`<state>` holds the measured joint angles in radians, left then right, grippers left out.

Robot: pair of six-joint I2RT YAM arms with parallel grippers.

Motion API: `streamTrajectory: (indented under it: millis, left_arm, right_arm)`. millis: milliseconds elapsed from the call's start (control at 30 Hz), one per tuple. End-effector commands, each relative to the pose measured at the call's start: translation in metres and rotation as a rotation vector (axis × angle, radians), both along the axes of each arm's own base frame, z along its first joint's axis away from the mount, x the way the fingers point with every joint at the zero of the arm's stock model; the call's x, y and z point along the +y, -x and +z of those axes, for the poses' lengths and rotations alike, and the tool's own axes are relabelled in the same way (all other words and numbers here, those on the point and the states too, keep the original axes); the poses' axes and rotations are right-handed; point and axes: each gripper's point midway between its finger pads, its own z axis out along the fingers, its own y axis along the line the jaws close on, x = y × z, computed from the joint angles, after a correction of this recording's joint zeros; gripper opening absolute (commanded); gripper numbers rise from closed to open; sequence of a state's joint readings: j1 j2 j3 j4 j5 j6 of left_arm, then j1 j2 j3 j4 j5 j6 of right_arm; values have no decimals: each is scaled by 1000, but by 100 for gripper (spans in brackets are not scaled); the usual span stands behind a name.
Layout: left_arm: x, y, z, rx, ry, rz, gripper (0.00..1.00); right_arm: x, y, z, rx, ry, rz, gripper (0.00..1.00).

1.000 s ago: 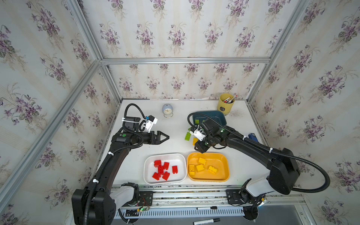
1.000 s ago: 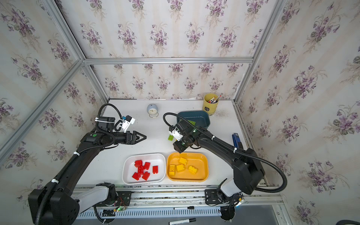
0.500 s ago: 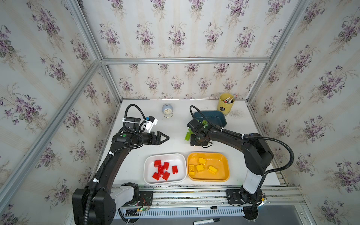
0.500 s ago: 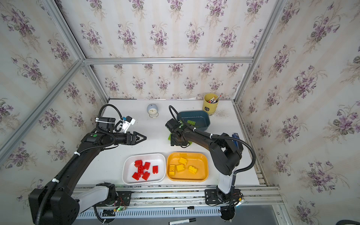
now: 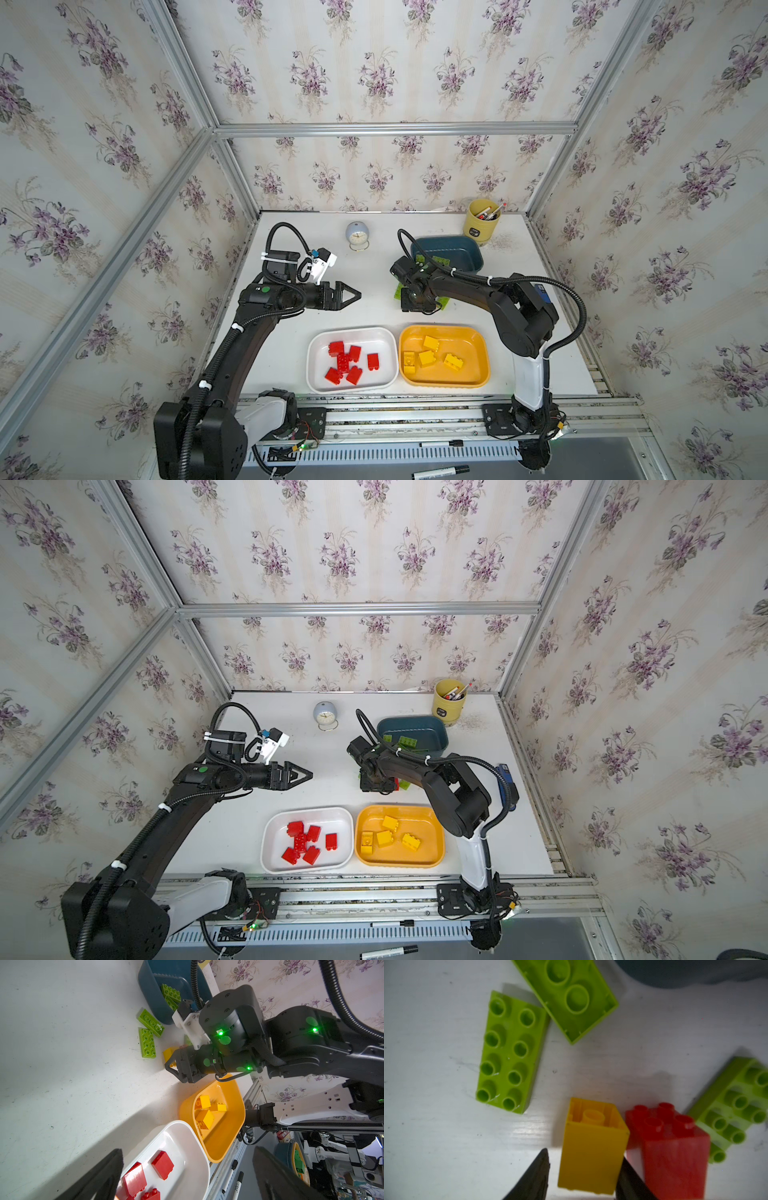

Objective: Sort the legos into containers by color
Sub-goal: 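Move the right gripper to the last yellow brick and grasp it, then carry the yellow brick with the right gripper into the yellow tray and release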

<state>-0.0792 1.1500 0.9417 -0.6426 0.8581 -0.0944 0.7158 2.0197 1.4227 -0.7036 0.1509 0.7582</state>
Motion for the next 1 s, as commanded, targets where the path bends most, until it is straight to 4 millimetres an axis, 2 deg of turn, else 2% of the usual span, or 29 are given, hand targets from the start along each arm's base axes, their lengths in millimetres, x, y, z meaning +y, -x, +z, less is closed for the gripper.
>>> streamTrajectory:
  millis: [0,100,200,300,400,500,567,767,867,967]
  left_arm:
    - [-1,0,2,-21,4,-11,99]
    - [-1,1,2,-19,4,-12,99]
    - [-1,1,2,-21,5,-12,99]
    - [-1,0,3,-22,7,-13,99]
    - [-1,-1,4,-23,6,-13,99]
    - [-2,-4,5,-18,9,-13,99]
    - [-2,-6,6,-19,11,-13,99]
    - [-2,-9,12,-29,14,-11,99]
    - [-2,-8,13,-31,14,-11,99]
    - [-2,-8,13,-30,12,-11,99]
  right_arm:
    - [-5,-13,2,-38,43,0,45]
    - [-9,-18,0,-34,46,-8,34]
    - [-9,-18,11,-52,41,30,26]
    - [-6,-11,34,-87,12,138,23]
    - [-11,6,64,-134,7,296,23]
    - [-16,37,88,-157,-61,476,24]
    - [-19,67,96,-118,-114,570,24]
    - [-15,166,96,22,-238,854,26]
    - [-19,194,89,88,-255,886,25]
    - [-11,215,85,155,-304,922,26]
